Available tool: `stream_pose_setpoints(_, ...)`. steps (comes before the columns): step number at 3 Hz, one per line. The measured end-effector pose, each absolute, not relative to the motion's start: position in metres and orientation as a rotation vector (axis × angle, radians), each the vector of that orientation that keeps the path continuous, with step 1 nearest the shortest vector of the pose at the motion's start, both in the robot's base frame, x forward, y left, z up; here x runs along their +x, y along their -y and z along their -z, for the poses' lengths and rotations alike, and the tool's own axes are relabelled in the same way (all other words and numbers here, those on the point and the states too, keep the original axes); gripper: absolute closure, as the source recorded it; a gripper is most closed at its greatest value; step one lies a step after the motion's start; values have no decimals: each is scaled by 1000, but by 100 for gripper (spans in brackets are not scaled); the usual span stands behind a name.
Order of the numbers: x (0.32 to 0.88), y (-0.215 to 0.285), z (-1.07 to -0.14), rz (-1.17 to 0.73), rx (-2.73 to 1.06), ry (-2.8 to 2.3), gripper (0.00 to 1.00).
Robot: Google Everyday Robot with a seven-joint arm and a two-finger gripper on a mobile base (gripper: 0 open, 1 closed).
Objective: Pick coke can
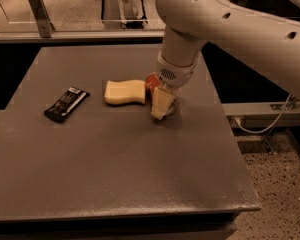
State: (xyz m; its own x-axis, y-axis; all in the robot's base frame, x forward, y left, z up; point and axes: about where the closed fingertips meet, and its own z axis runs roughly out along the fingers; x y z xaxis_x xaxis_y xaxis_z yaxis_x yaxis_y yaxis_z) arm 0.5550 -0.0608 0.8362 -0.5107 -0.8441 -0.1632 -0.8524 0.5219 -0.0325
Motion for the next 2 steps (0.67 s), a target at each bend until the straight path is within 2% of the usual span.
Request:
stream_pose_setpoints(1, 555, 59, -836, -156, -1518, -2569, 88)
stream_pose_setpoints(2, 560, 66, -845, -272, -1559, -2503, 100)
